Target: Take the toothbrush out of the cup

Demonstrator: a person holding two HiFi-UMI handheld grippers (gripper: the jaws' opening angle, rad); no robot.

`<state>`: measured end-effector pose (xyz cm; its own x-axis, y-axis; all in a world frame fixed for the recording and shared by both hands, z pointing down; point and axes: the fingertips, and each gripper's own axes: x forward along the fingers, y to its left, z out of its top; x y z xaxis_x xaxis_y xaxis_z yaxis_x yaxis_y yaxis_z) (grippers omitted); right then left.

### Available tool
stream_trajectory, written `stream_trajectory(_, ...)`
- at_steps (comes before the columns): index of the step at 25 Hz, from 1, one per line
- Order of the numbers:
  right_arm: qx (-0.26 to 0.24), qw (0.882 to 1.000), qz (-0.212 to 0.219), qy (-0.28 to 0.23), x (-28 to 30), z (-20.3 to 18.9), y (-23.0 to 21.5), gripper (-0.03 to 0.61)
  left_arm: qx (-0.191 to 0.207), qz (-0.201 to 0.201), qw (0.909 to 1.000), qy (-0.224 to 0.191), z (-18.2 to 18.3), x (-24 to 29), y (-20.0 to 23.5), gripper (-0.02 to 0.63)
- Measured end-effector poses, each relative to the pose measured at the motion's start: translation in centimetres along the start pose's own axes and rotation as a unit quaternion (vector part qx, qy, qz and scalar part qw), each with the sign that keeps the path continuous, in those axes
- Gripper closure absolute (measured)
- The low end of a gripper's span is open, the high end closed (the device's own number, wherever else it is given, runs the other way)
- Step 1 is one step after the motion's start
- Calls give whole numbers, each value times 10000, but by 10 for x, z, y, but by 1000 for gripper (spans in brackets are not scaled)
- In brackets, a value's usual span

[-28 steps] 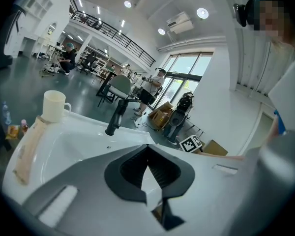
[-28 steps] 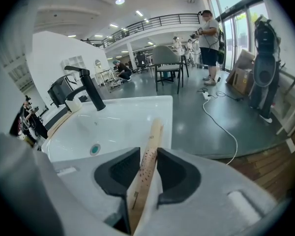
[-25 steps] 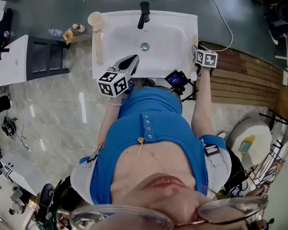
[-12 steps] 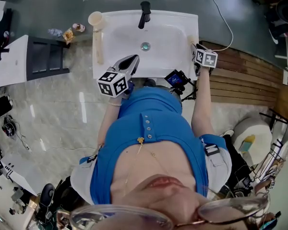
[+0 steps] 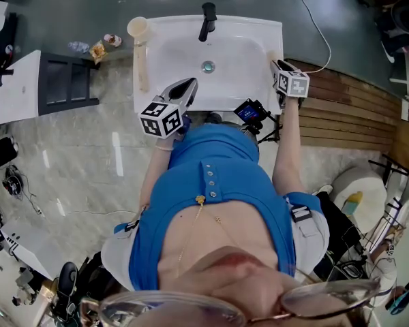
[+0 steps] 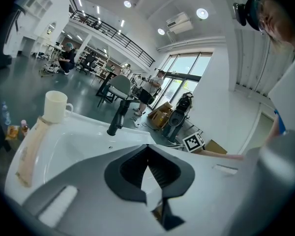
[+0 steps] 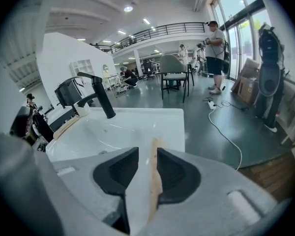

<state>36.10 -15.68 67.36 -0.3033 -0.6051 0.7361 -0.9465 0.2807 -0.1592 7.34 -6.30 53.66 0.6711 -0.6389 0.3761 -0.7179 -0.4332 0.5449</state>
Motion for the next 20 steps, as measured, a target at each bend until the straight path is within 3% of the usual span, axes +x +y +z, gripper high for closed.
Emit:
stream_trajectory(7, -313, 9987, 373, 134, -3, 2, 30, 469, -26, 26, 10000, -75, 3, -5, 3, 612)
stream_trajectory(20, -1024, 9897, 953, 289, -2, 13, 85, 568, 7, 56, 10000, -78, 5, -9, 9, 612)
